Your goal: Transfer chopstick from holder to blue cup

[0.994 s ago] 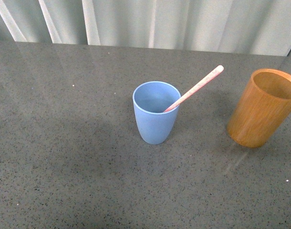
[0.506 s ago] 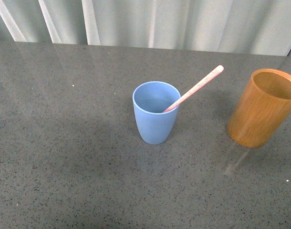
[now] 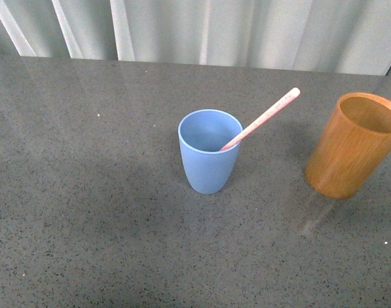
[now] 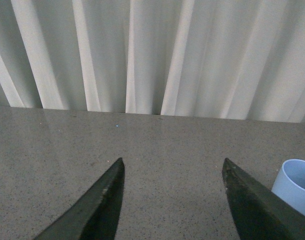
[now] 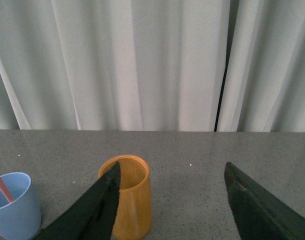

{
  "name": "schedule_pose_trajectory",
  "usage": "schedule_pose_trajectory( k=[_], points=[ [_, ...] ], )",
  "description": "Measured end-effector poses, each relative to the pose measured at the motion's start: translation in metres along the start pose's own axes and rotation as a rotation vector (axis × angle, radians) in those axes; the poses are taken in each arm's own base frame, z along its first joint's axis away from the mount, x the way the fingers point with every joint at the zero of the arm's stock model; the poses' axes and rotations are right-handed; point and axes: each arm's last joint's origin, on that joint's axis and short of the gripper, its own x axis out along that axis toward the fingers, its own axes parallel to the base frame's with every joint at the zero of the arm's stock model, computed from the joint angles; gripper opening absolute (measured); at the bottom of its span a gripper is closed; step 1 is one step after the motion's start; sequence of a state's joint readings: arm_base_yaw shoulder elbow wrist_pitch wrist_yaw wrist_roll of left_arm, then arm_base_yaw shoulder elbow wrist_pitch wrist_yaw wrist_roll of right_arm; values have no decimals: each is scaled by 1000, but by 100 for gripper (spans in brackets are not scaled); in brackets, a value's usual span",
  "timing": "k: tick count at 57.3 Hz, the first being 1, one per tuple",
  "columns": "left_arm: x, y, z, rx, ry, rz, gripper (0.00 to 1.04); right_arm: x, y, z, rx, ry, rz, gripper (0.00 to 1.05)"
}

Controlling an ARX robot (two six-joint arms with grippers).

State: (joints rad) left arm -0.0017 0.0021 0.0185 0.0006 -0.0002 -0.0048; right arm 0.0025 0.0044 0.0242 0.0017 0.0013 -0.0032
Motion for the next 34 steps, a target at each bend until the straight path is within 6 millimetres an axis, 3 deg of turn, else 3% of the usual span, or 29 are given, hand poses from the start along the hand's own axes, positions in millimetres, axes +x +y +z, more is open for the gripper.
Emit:
schedule_pose_trajectory(
  k=[12,34],
  points=[
    [0,0,0,1,0,0,99,0,0,0,0,0,0,96],
    [0,0,0,1,0,0,98,0,0,0,1,0,0,95]
  ],
)
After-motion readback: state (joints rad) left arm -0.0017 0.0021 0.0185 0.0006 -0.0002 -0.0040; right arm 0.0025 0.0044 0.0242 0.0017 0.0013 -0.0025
